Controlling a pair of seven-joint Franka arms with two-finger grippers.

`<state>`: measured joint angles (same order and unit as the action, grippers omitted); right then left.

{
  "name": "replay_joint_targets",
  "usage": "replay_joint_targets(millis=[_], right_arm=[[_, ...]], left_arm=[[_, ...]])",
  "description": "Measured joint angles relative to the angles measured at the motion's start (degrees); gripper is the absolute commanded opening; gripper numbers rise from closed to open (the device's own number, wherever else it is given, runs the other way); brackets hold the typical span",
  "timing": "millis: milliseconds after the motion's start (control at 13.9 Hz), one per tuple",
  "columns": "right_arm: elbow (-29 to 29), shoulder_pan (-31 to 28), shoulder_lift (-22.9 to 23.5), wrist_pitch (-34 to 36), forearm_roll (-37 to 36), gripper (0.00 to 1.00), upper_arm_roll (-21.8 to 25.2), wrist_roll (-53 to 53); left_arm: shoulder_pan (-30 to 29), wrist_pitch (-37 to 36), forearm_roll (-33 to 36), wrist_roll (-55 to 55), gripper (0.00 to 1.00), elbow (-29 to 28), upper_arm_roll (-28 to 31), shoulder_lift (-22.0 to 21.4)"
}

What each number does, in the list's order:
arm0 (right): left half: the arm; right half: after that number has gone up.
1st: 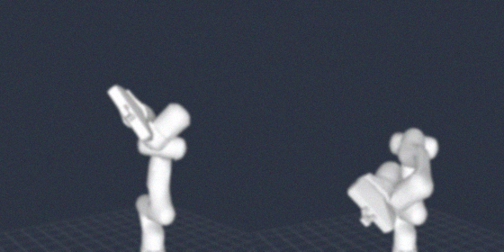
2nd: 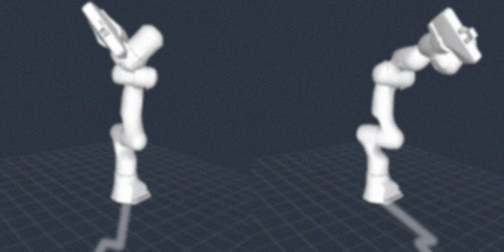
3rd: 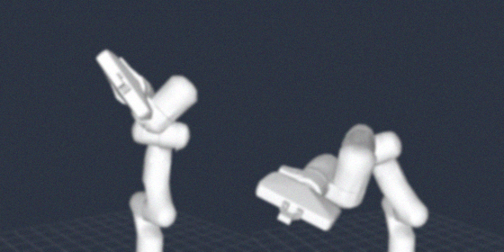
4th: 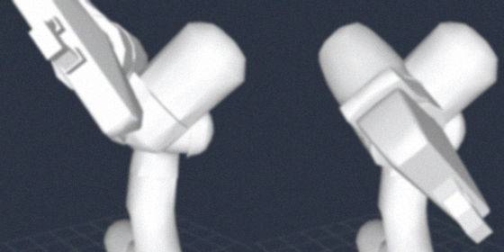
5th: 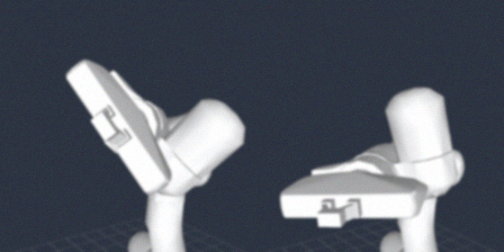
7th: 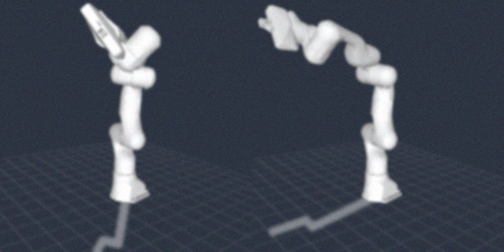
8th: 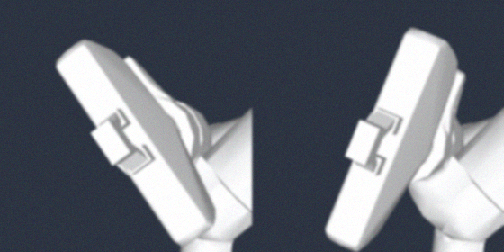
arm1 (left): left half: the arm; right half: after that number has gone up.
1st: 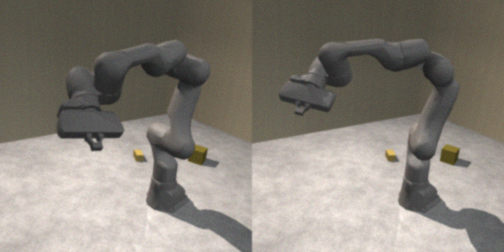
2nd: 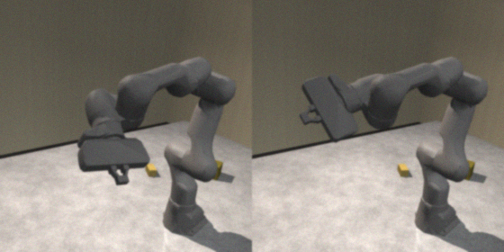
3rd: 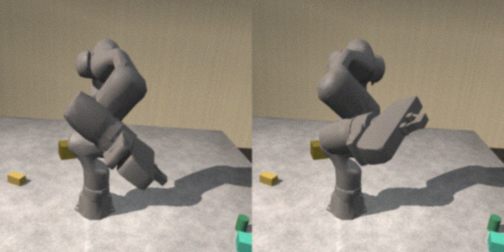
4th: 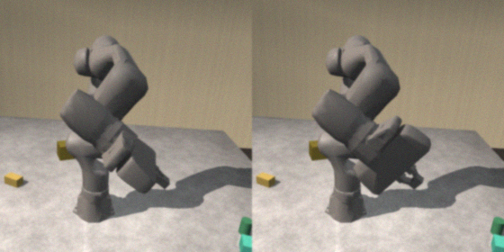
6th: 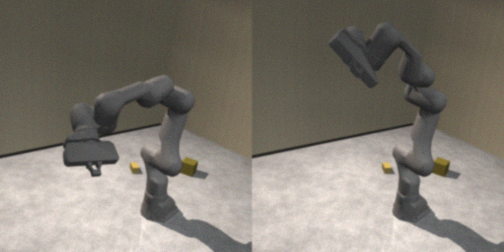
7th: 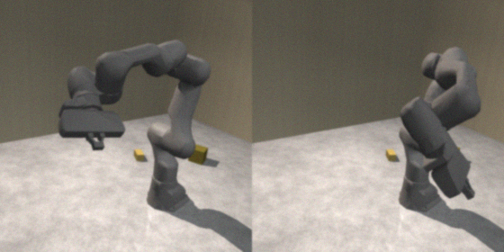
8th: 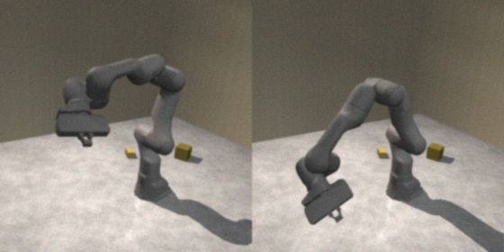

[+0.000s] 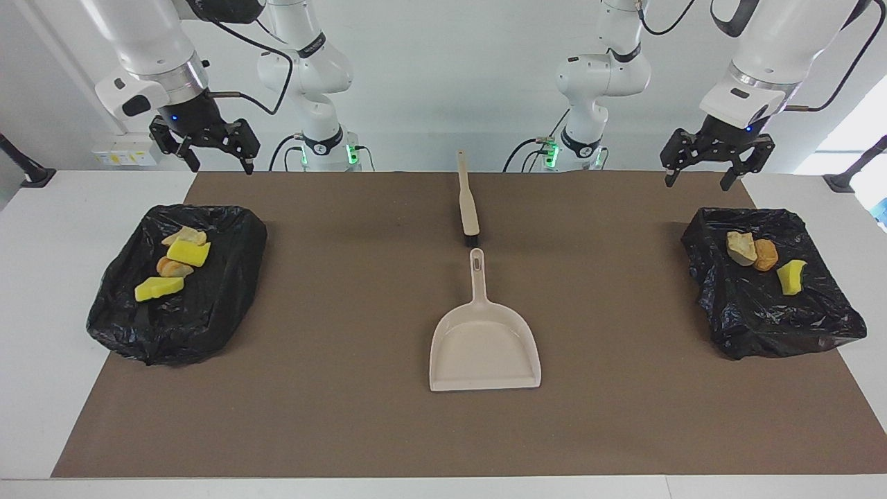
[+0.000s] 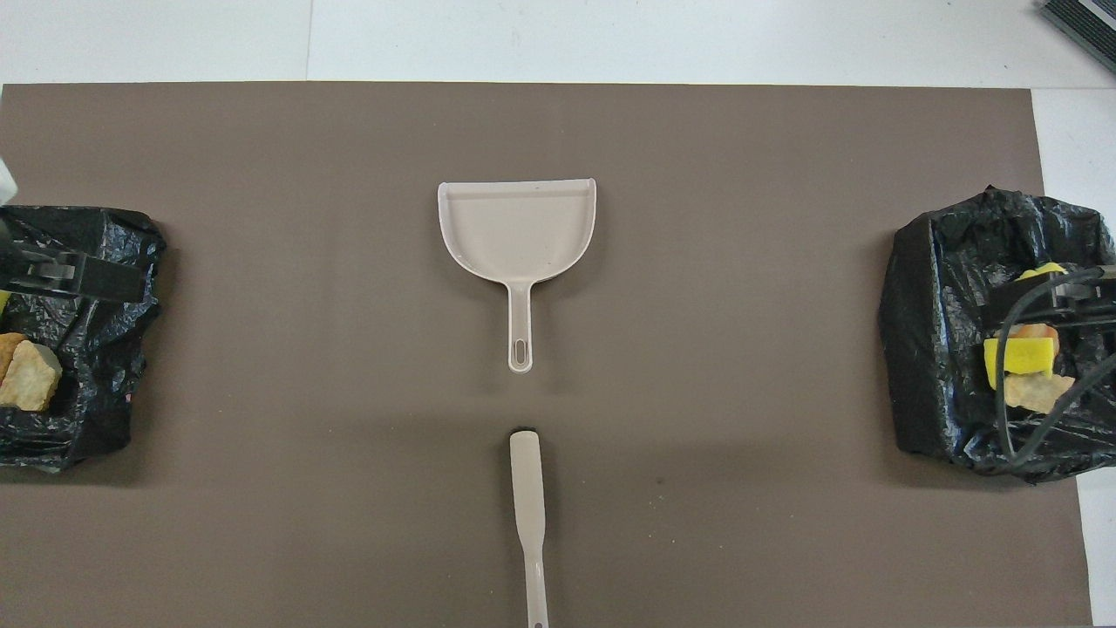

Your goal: Sweep and dump trash in bin

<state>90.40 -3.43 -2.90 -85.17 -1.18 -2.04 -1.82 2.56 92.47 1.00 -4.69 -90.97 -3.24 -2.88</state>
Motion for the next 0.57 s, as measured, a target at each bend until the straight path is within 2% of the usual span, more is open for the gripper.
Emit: replay_joint_targets(millis=[574], right_arm=[[0.00, 0.01, 0.00, 0.00, 0.00, 1.00, 0.00, 0.00]], left_arm=[[-0.56, 0.25, -2.74, 2.57, 1.00, 0.65, 0.40, -0.40]])
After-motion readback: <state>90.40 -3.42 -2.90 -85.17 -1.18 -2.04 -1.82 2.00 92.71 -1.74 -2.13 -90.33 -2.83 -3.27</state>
